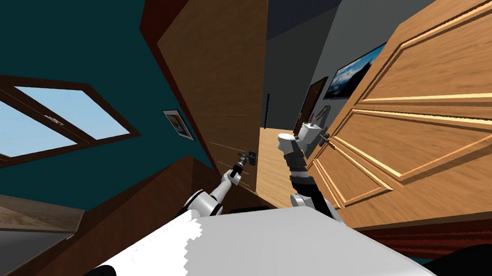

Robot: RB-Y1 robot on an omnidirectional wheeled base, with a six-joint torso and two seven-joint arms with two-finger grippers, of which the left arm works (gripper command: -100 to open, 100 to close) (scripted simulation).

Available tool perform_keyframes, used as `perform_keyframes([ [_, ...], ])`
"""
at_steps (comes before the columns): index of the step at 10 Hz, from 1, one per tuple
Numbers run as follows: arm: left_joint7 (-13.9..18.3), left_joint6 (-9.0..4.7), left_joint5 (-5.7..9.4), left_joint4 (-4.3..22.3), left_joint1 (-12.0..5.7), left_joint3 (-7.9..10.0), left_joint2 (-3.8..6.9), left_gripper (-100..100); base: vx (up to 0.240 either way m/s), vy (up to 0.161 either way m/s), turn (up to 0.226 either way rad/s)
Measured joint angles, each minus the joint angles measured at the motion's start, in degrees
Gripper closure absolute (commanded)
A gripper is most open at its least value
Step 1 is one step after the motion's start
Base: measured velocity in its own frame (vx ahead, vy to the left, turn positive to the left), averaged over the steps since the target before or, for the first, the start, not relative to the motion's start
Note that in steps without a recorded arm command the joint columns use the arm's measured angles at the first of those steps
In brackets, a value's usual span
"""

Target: Push the door open

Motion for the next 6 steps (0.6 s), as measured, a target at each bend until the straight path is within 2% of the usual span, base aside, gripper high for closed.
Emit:
perform_keyframes([
  [5, 0.09, 0.12, -0.01, -0.08, 0.1, -0.04, 0.05, 100, -0.006, 0.004, -0.002],
  [6, 0.09, 0.13, 0.0, -0.08, 0.1, -0.04, 0.05, 100, 0.073, -0.102, 0.023],
])
